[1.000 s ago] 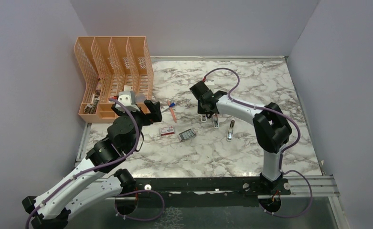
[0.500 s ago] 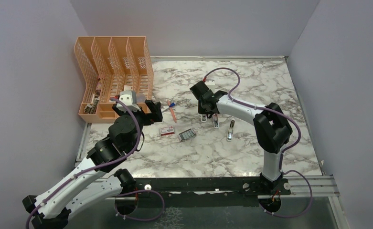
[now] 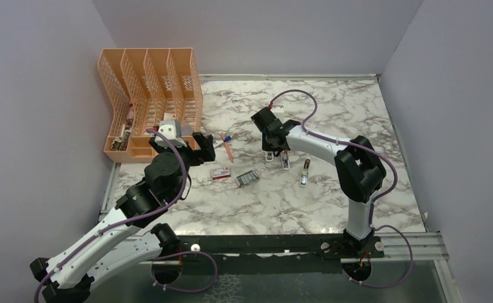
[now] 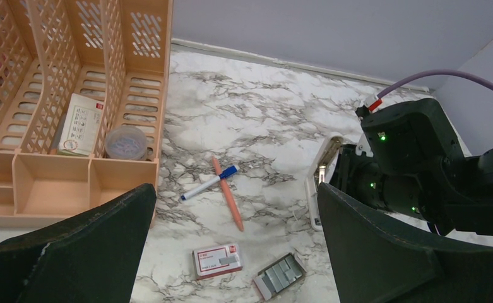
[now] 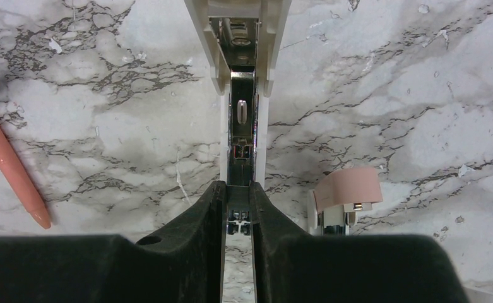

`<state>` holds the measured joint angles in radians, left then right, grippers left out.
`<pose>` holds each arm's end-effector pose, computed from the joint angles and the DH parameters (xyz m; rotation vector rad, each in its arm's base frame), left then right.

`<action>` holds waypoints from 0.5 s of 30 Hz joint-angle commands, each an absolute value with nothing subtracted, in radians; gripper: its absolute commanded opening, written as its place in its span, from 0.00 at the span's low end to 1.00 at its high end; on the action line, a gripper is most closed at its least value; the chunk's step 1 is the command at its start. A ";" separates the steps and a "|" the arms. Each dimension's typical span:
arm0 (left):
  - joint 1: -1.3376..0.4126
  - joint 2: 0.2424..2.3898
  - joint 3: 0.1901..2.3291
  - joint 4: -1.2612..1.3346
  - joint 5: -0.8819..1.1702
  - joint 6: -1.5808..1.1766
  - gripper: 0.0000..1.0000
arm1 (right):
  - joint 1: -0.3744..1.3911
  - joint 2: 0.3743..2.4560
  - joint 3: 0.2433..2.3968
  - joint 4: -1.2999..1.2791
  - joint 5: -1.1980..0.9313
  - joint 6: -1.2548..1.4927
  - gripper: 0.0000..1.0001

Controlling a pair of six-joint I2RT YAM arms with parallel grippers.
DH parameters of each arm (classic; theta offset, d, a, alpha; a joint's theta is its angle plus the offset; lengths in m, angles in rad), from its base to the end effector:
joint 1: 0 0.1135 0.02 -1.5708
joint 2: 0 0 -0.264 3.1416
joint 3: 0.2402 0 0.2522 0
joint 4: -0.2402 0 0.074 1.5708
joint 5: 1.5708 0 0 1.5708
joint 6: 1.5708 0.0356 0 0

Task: Load the staples into the stapler

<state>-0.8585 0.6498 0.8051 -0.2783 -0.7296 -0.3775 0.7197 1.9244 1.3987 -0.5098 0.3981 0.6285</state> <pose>0.1110 -0.0922 0.3581 -0.1421 1.6661 -0.3183 0.3158 0.2585 0.1983 0.0240 2.4865 0.0337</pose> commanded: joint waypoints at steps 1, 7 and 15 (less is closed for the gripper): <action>-0.856 0.654 0.803 -0.274 -0.723 -0.378 0.99 | 0.714 1.945 1.404 -0.519 0.400 0.639 0.22; -0.857 0.654 0.804 -0.275 -0.723 -0.379 0.99 | 0.710 1.941 1.397 -0.509 0.389 0.639 0.22; -0.856 0.654 0.803 -0.275 -0.725 -0.379 0.99 | 0.709 1.939 1.389 -0.492 0.367 0.635 0.21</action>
